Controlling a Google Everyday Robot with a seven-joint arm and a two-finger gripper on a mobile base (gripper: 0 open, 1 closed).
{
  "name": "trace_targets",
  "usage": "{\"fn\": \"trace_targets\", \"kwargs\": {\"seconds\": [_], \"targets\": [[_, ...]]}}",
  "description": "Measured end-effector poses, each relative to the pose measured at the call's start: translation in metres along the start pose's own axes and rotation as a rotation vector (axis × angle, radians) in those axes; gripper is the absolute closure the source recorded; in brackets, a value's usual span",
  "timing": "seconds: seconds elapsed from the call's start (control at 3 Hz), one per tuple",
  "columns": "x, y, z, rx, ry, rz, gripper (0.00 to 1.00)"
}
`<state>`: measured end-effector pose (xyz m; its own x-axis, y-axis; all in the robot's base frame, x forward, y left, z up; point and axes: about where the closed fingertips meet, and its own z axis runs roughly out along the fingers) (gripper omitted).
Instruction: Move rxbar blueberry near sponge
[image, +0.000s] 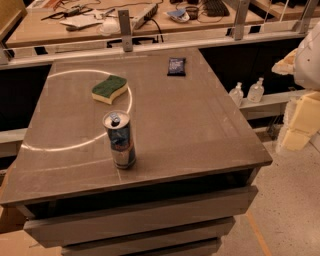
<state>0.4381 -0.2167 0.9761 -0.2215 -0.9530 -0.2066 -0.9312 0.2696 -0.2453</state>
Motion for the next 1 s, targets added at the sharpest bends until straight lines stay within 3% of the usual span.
{"fn": "trace_targets", "kwargs": {"seconds": [0.33,0.67,1.0], "targets": [[0.0,0.0,0.0,0.0,0.0,0.0,0.0],[0.0,-0.004,0.002,0.015,-0.03,0.046,0.0],[0.006,-0.016,0.015,0.055,-0.107,0.172,0.0]]}}
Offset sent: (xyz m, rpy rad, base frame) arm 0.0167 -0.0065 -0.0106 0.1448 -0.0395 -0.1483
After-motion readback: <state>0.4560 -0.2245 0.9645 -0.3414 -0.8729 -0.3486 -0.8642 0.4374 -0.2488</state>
